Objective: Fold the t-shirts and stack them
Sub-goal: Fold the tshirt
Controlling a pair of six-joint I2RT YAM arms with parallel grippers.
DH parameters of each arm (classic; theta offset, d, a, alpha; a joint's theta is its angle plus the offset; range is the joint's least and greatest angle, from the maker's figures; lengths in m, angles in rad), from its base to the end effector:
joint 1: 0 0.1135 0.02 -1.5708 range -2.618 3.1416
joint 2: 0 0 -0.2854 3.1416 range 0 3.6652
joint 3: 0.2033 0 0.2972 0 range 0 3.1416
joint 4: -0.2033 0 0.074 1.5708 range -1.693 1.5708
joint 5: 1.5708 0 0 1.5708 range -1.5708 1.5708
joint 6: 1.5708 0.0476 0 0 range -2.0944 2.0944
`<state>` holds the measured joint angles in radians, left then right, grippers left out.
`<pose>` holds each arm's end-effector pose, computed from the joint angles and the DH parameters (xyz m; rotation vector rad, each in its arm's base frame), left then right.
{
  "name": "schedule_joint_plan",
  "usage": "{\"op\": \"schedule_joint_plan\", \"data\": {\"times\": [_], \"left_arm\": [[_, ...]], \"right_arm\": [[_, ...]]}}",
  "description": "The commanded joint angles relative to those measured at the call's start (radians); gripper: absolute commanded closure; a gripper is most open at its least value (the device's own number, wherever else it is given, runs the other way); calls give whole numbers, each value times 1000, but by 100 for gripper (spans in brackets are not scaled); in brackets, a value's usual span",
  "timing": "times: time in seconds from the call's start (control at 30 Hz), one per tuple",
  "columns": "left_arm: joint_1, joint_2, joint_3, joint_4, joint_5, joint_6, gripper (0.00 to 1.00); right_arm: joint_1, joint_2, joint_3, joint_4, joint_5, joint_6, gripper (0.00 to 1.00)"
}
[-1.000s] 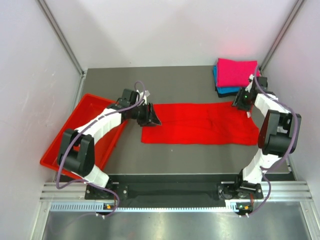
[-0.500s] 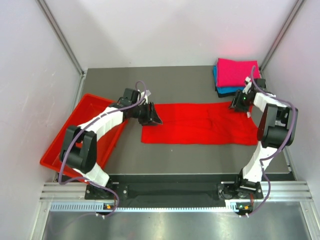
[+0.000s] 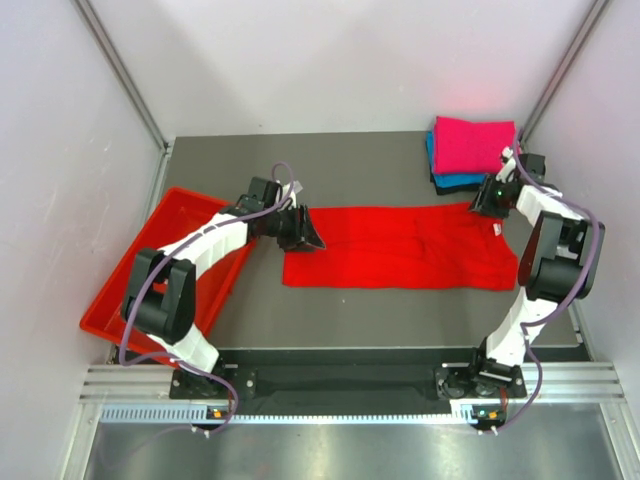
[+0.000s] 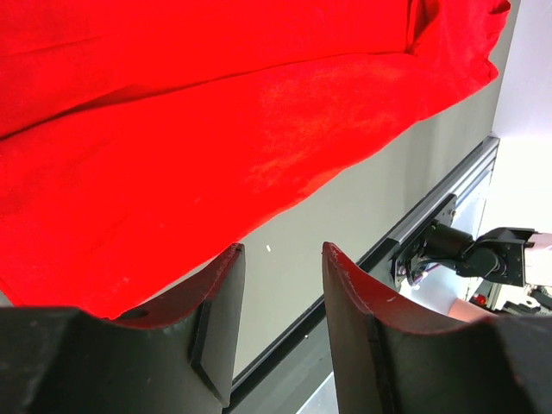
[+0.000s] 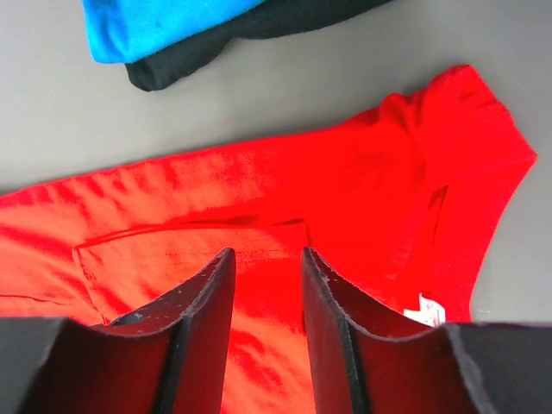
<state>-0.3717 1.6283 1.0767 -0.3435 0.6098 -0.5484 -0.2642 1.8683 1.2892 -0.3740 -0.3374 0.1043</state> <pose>0.3502 -0.1658 0.2088 0.0564 2.5898 -1.1277 0.4375 -0.1020 0.1803 0.3217 2.4616 0.3577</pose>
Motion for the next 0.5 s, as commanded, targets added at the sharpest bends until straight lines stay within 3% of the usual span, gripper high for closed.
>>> {"op": "schedule_joint_plan", "data": {"times": [0.0, 0.47], "left_arm": [[5, 1, 23, 52, 18, 1, 54], [4, 25, 37, 52, 15, 4, 55]], "right_arm": [[-17, 0, -1, 56, -23, -26, 64], [-17, 63, -11, 101, -45, -35, 66]]}}
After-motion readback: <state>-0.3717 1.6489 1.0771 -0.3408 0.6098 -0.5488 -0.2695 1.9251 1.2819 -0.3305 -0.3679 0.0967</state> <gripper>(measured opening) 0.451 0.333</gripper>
